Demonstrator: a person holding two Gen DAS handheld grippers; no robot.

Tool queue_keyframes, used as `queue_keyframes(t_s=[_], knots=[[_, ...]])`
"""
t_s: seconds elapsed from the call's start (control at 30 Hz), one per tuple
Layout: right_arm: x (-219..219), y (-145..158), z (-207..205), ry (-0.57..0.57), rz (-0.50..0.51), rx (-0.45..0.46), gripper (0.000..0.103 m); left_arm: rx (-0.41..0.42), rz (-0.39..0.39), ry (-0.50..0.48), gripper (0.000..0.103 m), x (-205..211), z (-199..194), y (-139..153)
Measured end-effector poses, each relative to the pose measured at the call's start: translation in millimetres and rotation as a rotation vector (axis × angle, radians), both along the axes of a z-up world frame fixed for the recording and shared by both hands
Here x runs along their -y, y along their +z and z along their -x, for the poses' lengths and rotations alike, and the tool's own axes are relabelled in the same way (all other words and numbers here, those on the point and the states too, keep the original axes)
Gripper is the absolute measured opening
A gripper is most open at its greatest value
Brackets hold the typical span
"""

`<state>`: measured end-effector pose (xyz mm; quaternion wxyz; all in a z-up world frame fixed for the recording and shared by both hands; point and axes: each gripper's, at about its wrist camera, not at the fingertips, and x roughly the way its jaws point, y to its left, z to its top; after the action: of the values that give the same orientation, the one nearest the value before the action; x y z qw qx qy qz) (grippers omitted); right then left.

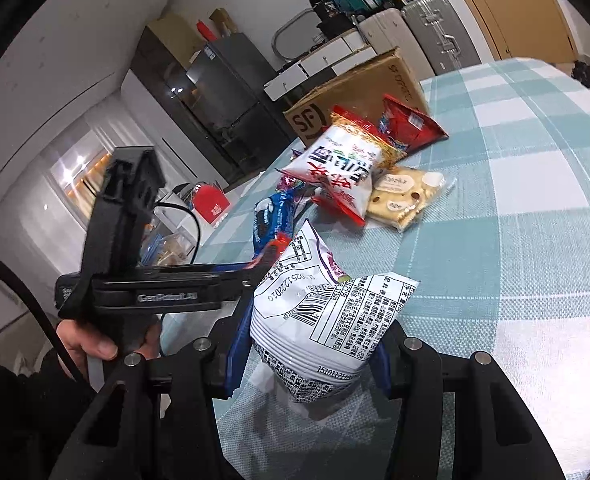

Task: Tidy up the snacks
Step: 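Grasp the red Oreo pack with the left gripper while the right gripper holds the white bag, then carry the red Oreo pack and white bag over the box and release both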

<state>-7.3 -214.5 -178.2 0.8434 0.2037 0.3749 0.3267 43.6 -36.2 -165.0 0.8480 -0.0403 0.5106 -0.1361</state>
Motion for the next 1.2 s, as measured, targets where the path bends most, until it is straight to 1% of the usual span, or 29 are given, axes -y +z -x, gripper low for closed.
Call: queue_keyframes(t_s=[0.17,0.27,0.4,0.53,0.67,0.83,1.03,1.2], knots=[[4.8,-4.2,-1.3,-0.020,-0.011,-0.008,0.051,0.056,-0.012,0.004,0.043,-1.3,13.1,15.9],[5.5,-1.7,1.2,-0.033,0.006,0.006,0.051,0.092,-0.012,0.007,0.043,-7.0,26.9,29.0],[6.7,7.5,8.6,-0.055,0.023,0.040,0.051,0.132,0.008,0.005,0.043,-18.8,42.4,46.1],[5.9,23.8,17.2,-0.077,0.054,0.088,0.051,0.174,0.028,0.003,0.043,-25.1,52.7,60.9],[5.8,45.0,24.4,-0.096,0.077,0.127,0.051,0.222,0.044,-0.004,0.043,-33.8,61.0,79.8],[-0.6,84.8,24.2,-0.119,0.113,0.202,0.051,0.276,0.066,-0.009,0.043,-47.0,62.9,104.9],[-13.6,128.5,7.3,-0.113,0.098,0.247,0.051,0.305,0.100,0.015,0.043,-72.1,59.7,126.7],[-23.4,161.6,-20.9,-0.109,0.110,0.265,0.051,0.335,0.125,0.037,0.043,-91.1,40.0,148.0]])
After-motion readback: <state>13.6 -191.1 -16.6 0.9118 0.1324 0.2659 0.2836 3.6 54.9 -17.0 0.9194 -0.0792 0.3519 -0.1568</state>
